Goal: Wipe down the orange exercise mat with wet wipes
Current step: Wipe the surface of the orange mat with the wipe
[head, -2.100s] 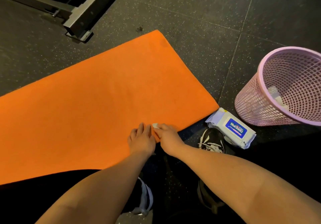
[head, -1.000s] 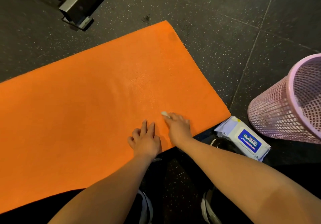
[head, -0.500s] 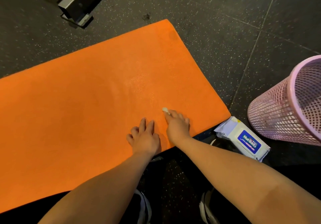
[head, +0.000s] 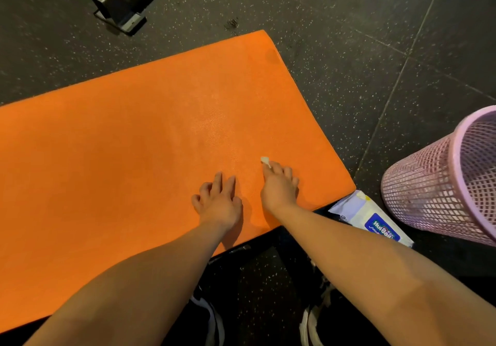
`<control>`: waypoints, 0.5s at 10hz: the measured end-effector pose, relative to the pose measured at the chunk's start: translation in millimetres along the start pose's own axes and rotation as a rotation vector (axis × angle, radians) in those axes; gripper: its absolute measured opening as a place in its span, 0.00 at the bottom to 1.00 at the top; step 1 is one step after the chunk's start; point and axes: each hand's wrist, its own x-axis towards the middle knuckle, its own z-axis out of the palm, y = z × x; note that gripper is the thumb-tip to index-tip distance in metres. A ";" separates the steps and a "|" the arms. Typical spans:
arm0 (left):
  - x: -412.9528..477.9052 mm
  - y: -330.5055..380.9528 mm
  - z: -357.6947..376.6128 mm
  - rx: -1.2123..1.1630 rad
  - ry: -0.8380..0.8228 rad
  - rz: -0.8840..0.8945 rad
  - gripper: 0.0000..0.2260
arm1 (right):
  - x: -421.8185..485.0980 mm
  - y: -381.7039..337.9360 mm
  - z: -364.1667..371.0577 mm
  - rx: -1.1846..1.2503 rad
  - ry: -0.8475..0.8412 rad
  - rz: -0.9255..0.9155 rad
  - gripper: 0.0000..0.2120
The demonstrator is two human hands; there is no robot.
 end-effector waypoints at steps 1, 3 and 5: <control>-0.3 0.2 -0.3 -0.028 0.011 -0.006 0.25 | -0.8 -8.2 4.5 0.045 -0.030 -0.030 0.29; -1.2 -0.9 -0.4 -0.060 -0.006 -0.026 0.26 | -14.5 -27.9 18.4 0.087 -0.213 -0.339 0.27; -0.9 -1.7 -2.6 -0.052 -0.034 -0.014 0.26 | 4.9 -7.0 7.5 0.147 -0.101 -0.063 0.33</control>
